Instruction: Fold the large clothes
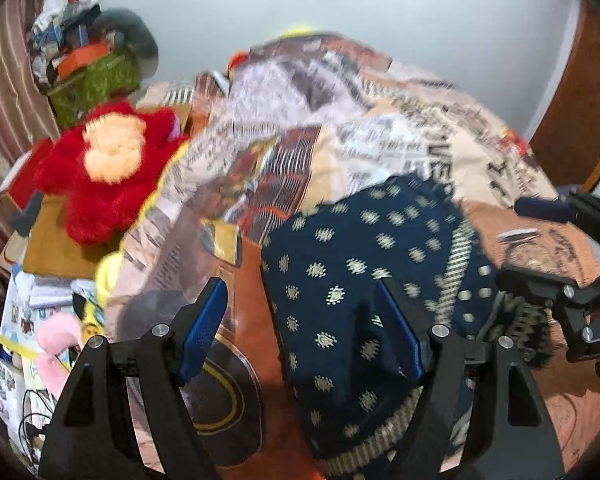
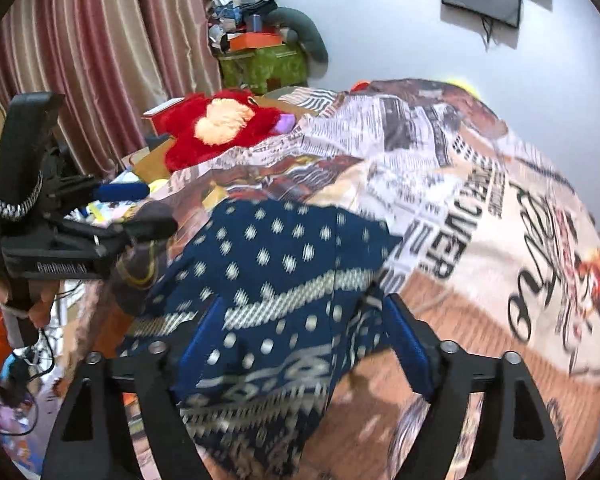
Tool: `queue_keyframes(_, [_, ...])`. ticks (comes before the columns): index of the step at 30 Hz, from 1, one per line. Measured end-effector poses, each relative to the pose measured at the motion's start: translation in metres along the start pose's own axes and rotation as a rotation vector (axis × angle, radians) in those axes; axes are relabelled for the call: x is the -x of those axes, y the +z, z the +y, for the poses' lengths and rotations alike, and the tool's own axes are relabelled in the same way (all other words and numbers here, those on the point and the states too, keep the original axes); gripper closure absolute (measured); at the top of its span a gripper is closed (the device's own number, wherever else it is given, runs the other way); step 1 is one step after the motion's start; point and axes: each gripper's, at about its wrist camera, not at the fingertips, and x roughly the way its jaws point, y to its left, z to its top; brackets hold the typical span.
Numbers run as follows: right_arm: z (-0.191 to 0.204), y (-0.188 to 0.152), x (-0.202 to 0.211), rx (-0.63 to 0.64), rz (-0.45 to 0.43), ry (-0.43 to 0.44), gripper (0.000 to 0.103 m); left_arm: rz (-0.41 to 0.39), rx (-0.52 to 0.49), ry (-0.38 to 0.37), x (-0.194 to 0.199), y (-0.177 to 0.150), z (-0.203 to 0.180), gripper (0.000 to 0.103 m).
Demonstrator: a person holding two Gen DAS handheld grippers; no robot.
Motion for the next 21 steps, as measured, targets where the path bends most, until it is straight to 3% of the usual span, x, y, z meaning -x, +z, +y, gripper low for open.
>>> queue_keyframes(6, [-0.026, 0.016, -0.07, -0.093, 0.111, -0.012, 0.022, 0.065, 0.001, -0.001, -0.042, 0.002, -0.004, 0.027])
queue_keyframes(11, [-0.061, -0.001, -0.102, -0.182, 0.192, -0.037, 0.02, 0.076, 0.009, -0.009, -0.057, -0.002, -0.004, 0.018])
queue_keyframes(13, [-0.07, -0.011, -0.101, -0.204, 0.197, -0.037, 0.014, 0.077, 0.025, -0.026, -0.055, -0.005, -0.001, 0.018])
queue_keyframes(18, [-0.086, -0.027, -0.082, -0.229, 0.193, -0.036, 0.013, 0.095, 0.052, -0.069, -0.043, -0.019, 0.006, 0.018])
queue_keyframes(21, [-0.085, -0.029, -0.067, -0.21, 0.192, -0.064, 0.013, 0.106, 0.016, -0.052, -0.03, -0.028, 0.004, 0.018])
